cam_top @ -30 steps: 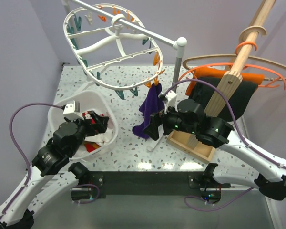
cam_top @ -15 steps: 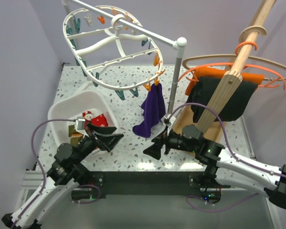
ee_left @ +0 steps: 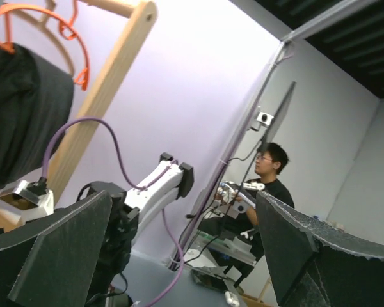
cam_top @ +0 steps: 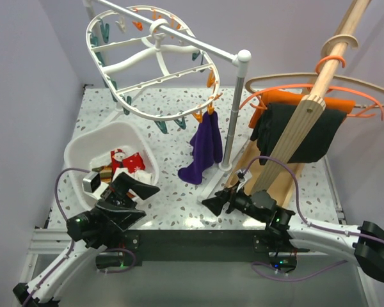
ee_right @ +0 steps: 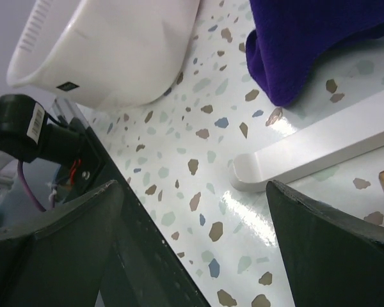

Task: Remove the socks clipped to the hanger

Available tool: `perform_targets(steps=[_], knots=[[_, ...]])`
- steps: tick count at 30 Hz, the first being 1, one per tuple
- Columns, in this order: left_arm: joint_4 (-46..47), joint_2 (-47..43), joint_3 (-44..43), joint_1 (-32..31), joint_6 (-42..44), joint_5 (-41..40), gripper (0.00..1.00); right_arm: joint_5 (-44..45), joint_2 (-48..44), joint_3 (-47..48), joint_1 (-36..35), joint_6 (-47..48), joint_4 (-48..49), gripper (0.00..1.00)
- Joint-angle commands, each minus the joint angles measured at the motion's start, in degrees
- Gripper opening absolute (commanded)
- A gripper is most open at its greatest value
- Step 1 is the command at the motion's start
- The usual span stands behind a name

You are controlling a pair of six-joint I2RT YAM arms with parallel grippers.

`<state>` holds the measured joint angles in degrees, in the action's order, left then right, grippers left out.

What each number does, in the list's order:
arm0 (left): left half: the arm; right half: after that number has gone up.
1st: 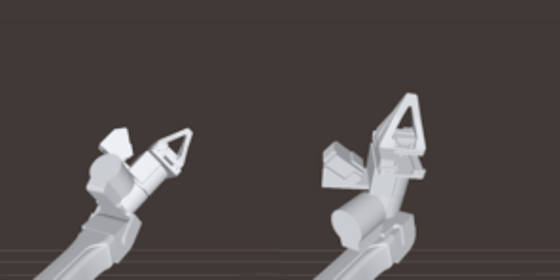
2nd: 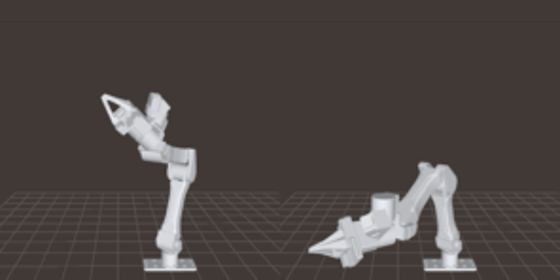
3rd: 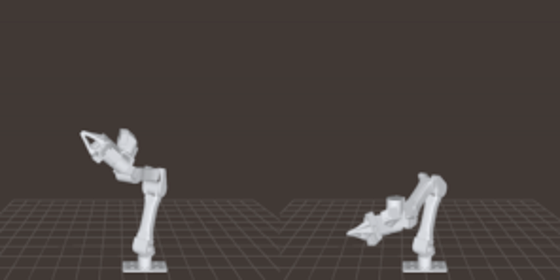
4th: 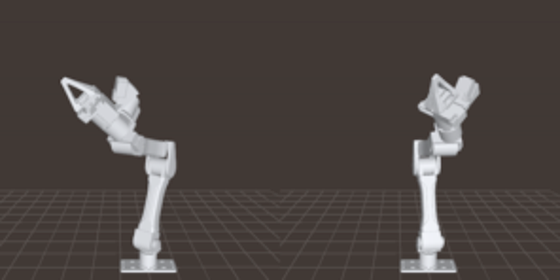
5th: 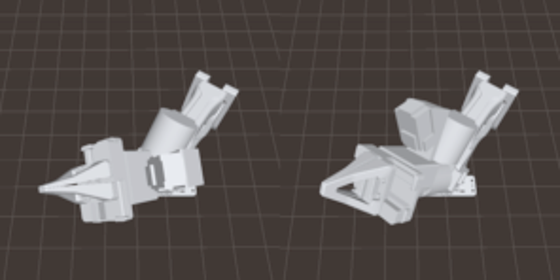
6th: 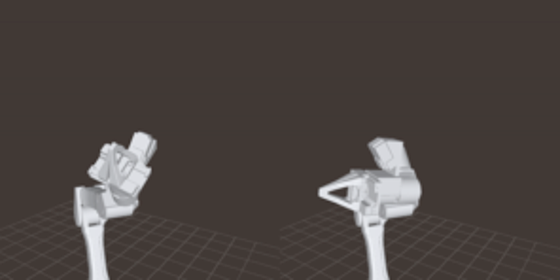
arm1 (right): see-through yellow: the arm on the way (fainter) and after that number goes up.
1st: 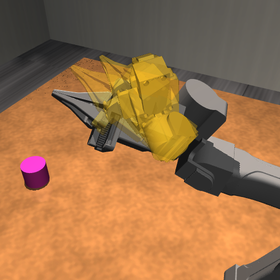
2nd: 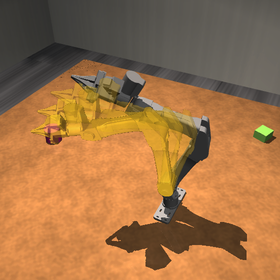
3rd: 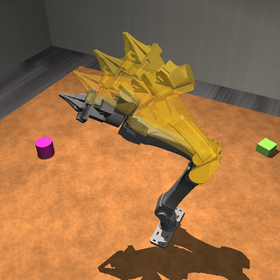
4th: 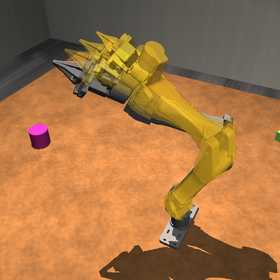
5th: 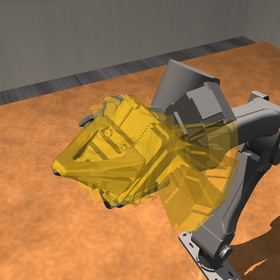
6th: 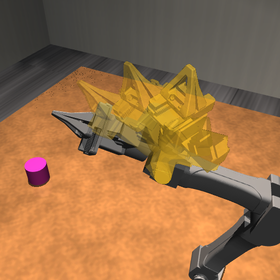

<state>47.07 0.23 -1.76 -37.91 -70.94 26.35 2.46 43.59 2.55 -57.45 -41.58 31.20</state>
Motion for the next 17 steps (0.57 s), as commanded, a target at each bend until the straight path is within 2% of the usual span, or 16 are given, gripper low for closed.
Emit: perform_targets(steps=[1, 8, 16, 17], knots=[[8.57, 0.99, 17.23, -0.06, -2.28, 2.66, 1.00, 8.17, -5.52, -5.71, 0.06, -2.98, 0.12, 0.99], [11.73, 6.18, 17.49, -0.06, -1.84, 3.09, 1.00, 8.35, -10.46, -5.71, 0.15, -1.13, -7.38, 0.99], [13.22, 6.80, 17.58, -0.06, -1.92, 2.92, 1.00, 2.56, -10.89, -5.71, 0.06, 0.19, -4.85, 0.99], [13.92, 6.63, 17.58, -0.06, -2.27, 3.01, 1.00, -0.23, -11.42, -5.62, 0.06, -0.16, -3.70, 0.99]])
